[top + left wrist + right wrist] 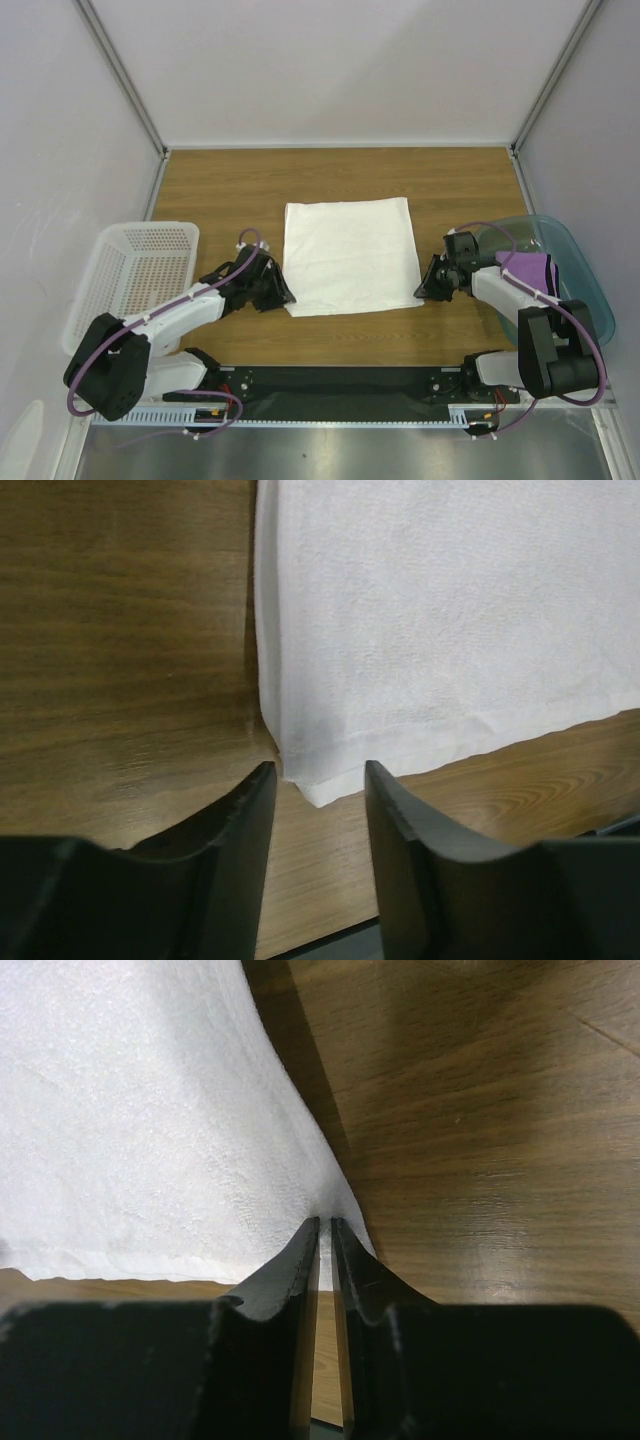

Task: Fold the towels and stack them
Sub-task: Fold the towel

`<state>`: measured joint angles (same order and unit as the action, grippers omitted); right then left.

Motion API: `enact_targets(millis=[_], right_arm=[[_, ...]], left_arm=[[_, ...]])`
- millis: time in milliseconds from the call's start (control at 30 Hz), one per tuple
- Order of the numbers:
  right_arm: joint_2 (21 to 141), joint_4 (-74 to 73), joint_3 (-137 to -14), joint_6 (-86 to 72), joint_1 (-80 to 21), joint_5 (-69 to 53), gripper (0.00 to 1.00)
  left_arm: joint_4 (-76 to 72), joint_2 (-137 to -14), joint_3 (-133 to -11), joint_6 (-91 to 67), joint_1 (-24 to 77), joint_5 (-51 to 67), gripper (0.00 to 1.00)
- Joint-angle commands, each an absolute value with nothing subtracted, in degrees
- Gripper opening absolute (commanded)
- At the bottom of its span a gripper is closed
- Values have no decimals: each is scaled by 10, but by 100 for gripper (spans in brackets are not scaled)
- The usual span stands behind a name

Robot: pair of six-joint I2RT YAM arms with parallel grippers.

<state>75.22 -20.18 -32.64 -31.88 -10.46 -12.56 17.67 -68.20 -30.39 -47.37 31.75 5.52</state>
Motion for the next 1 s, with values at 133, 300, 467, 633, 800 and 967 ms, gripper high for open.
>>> enact_targets(millis=[133, 300, 467, 633, 800, 967], right_arm=[[770, -207, -319, -304, -111, -111, 15], [774, -213, -319, -299, -111, -113, 15], [776, -214, -318, -294, -110, -114, 15], [773, -212, -313, -293, -112, -118, 15], [768, -211, -312, -295, -113, -118, 15], [764, -215, -311, -294, -114, -114, 14]], left_arm=[[140, -662, -266, -516, 321, 57, 59], [76, -645, -228, -531, 321, 89, 62], [32, -633, -194, -554, 330, 99, 65], [-38, -614, -153, -582, 344, 77, 65], [-58, -589, -146, -587, 344, 31, 54], [63, -556, -198, -572, 345, -34, 32]])
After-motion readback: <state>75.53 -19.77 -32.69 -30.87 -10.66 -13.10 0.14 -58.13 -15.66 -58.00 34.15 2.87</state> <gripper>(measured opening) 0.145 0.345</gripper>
